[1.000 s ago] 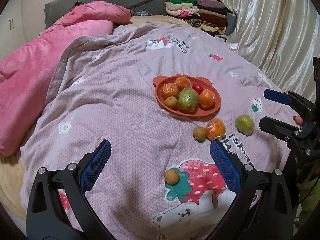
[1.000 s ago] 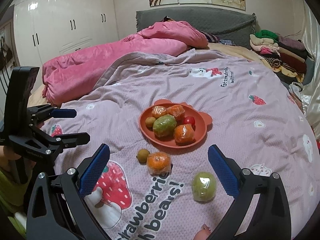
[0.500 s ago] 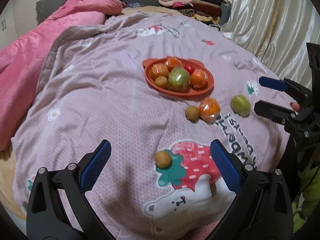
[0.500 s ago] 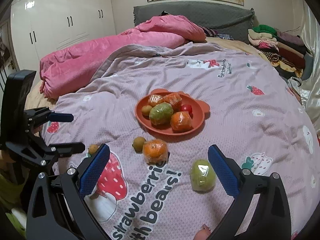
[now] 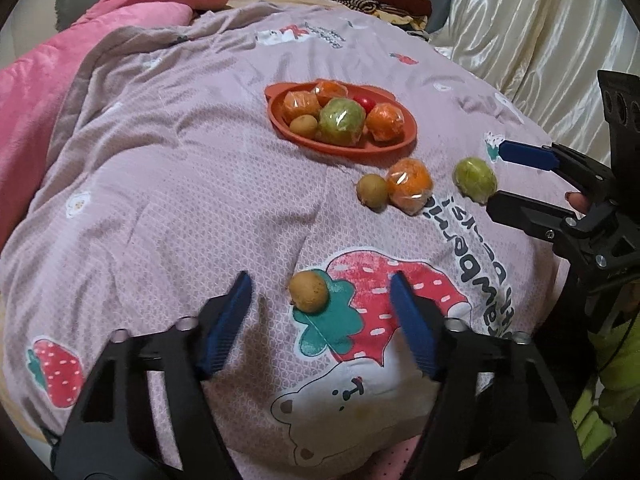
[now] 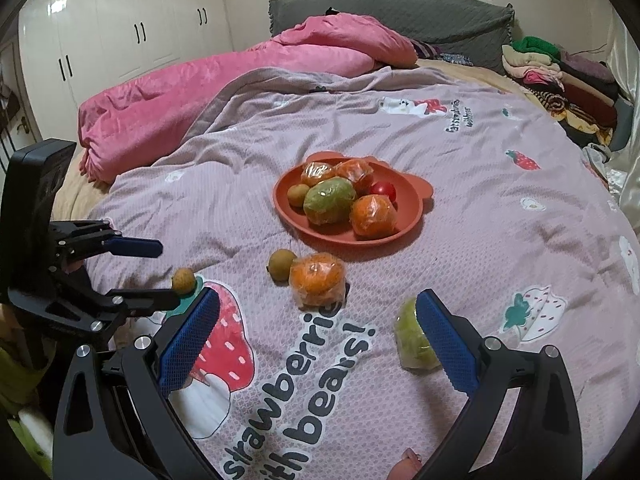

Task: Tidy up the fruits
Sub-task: 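Grasp another brown fruit with the left tool while the right tool grasps a wrapped orange, then carry the brown fruit and wrapped orange over the orange plate with both tools, then lower both fruits into the plate and open both tools, then withdraw both open tools from the plate toward the last loose fruits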

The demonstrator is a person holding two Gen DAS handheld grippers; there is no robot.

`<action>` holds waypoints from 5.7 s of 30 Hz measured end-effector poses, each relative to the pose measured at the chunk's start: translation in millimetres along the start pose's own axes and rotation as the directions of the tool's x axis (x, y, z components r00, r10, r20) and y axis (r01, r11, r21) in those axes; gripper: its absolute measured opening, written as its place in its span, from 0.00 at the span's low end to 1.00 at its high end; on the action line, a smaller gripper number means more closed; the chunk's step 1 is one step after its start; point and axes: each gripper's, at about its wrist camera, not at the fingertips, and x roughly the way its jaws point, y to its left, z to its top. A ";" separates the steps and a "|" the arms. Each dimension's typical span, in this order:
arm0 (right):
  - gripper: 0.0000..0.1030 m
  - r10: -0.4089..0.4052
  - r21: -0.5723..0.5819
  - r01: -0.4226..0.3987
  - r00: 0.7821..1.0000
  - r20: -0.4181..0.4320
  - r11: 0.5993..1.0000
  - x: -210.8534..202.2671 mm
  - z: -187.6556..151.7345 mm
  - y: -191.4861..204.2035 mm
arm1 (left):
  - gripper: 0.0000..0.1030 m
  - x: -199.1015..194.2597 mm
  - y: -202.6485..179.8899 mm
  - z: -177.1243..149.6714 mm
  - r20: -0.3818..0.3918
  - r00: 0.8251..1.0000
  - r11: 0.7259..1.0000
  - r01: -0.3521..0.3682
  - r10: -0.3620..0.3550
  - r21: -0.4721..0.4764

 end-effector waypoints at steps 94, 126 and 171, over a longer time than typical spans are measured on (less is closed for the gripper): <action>0.40 -0.049 0.069 0.049 0.999 -0.008 0.996 68.7 77.2 -73.3 | 0.15 76.8 10.3 133.3 0.047 0.997 0.997 0.050 -0.053 0.062; 0.49 -0.065 0.081 0.068 0.997 -0.044 0.994 94.5 81.0 -74.8 | 0.15 82.6 11.7 131.7 0.037 0.998 0.997 0.054 -0.056 0.056; 0.88 -0.112 0.187 0.098 0.991 0.068 0.977 15.9 42.0 -86.1 | 0.57 46.4 -3.4 131.6 0.109 0.993 0.997 0.047 -0.054 0.063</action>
